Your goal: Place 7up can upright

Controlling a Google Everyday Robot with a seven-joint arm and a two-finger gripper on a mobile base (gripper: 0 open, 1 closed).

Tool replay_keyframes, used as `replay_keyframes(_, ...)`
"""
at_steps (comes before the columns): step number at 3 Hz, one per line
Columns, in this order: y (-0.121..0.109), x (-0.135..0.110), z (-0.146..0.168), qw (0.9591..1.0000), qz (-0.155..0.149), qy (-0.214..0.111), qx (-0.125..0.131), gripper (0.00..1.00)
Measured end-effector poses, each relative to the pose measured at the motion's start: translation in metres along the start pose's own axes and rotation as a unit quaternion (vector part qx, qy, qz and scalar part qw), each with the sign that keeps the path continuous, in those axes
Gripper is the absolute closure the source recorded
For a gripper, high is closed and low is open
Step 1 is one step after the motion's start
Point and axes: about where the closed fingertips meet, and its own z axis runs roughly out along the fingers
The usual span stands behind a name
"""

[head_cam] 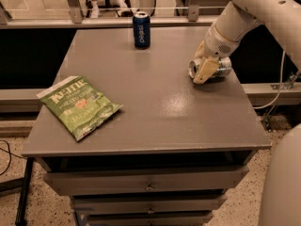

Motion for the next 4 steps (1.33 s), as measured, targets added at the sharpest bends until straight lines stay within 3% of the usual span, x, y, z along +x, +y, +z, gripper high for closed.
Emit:
replay_keyframes(1,-0.003,-0.013,-0.030,0.9990,0.001,-0.044,0.012,0.83)
replay_keyframes(2,-0.010,-0.033,-0.068,0.9908,0.010,-0.132,0.028,1.00)
replay_keyframes(3,-0.018,-0.050,-0.096,0.9677,0.028,-0.248,0.037,1.00)
replay_keyframes(4,-0.026,-0.057,-0.107,0.9295,0.056,-0.363,0.030,1.00)
